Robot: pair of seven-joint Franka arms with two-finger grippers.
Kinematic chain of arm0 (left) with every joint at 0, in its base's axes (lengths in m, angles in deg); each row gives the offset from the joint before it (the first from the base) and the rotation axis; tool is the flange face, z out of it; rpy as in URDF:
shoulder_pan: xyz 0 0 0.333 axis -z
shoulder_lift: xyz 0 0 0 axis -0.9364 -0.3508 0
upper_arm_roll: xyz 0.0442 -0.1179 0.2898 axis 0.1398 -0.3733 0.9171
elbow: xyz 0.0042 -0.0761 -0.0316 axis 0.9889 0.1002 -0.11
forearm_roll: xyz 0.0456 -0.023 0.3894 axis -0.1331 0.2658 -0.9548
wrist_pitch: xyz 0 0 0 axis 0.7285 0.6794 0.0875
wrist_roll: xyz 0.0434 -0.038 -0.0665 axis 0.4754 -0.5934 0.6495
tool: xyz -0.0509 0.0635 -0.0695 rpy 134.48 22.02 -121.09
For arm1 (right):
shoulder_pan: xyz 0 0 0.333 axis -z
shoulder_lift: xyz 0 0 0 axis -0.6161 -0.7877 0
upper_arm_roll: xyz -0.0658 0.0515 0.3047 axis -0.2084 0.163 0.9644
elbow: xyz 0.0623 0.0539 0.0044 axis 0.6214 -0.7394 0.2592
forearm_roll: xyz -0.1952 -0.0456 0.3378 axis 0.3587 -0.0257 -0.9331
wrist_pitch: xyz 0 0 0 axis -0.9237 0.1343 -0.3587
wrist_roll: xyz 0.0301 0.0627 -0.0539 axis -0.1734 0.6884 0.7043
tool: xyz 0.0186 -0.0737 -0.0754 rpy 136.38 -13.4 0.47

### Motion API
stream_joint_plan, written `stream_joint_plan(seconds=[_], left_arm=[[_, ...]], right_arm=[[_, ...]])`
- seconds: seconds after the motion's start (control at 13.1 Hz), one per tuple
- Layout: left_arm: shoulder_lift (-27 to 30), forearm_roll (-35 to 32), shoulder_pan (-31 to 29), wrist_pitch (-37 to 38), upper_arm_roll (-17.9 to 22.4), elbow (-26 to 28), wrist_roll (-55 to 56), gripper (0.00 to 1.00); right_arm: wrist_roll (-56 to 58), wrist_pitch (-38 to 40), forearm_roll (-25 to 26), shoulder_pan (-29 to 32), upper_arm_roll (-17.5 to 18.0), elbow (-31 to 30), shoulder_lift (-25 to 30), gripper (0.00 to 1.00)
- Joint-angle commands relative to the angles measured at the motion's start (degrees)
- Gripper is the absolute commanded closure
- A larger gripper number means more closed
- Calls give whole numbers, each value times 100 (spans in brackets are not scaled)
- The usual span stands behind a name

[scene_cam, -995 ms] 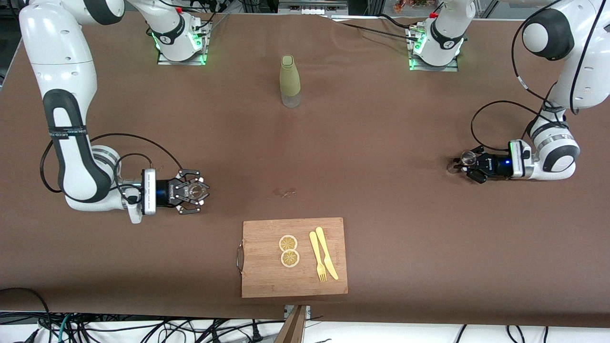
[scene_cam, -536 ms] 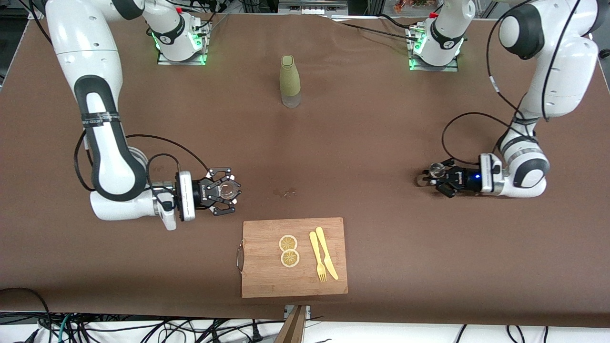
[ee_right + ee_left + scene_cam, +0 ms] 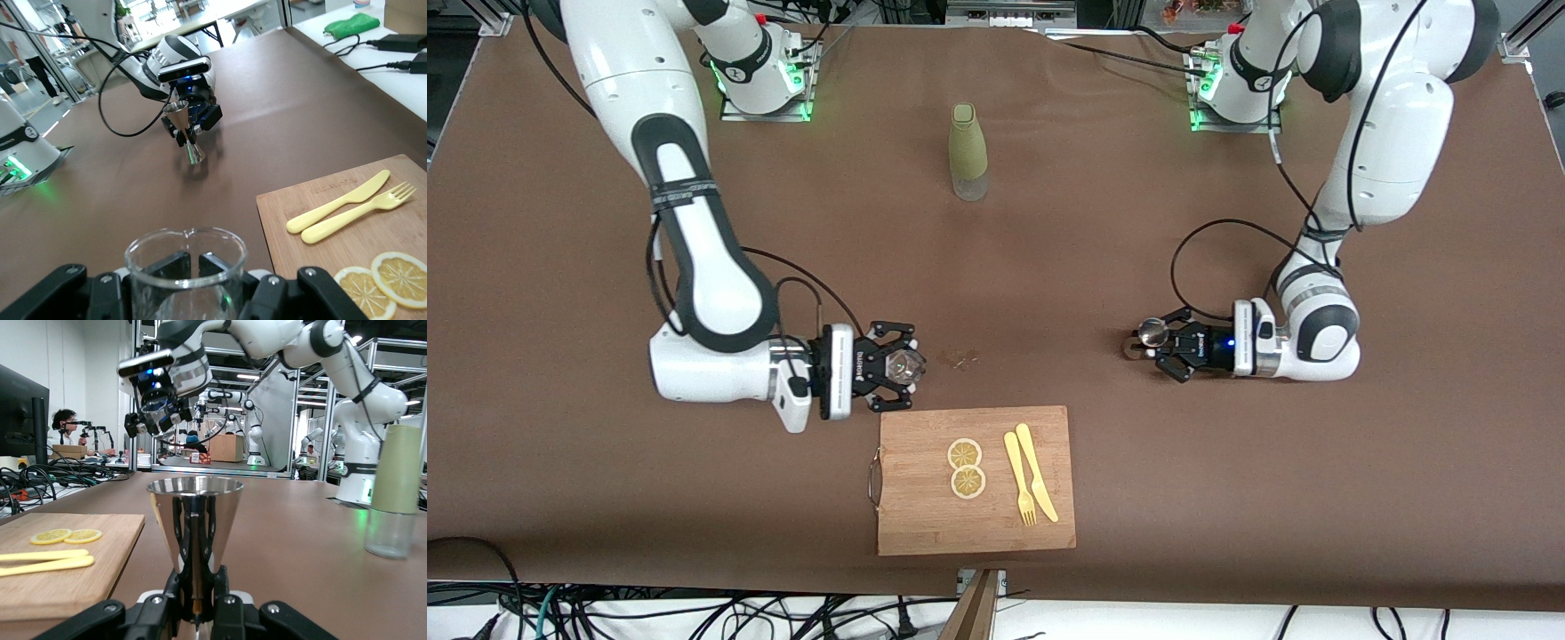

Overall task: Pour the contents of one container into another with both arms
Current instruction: 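Lift and carry the glass cup and jigger toward each other mid-table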

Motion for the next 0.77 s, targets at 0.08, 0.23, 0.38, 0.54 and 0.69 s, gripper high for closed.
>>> stream_joint_plan(seconds=[0.08, 0.23, 0.38, 0.54, 0.69], left_arm=[[140, 679, 627, -442, 65, 74, 196, 100], [105, 768, 926, -635, 65, -40, 362, 100], [96, 996, 1190, -794, 65, -76, 433, 100], [70, 1172, 1419, -1013, 65, -180, 460, 100], [52, 1374, 1586, -1181, 65, -234, 521, 100]], right_arm=[[-762, -539, 624, -463, -41, 65, 180, 92], [-1149, -636, 1072, -656, -41, 65, 293, 92], [-1500, -934, 1538, -875, -24, 65, 426, 93], [-2044, -1093, 1951, -1052, -41, 56, 549, 93], [-2371, -1120, 2374, -1114, -24, 56, 593, 93]])
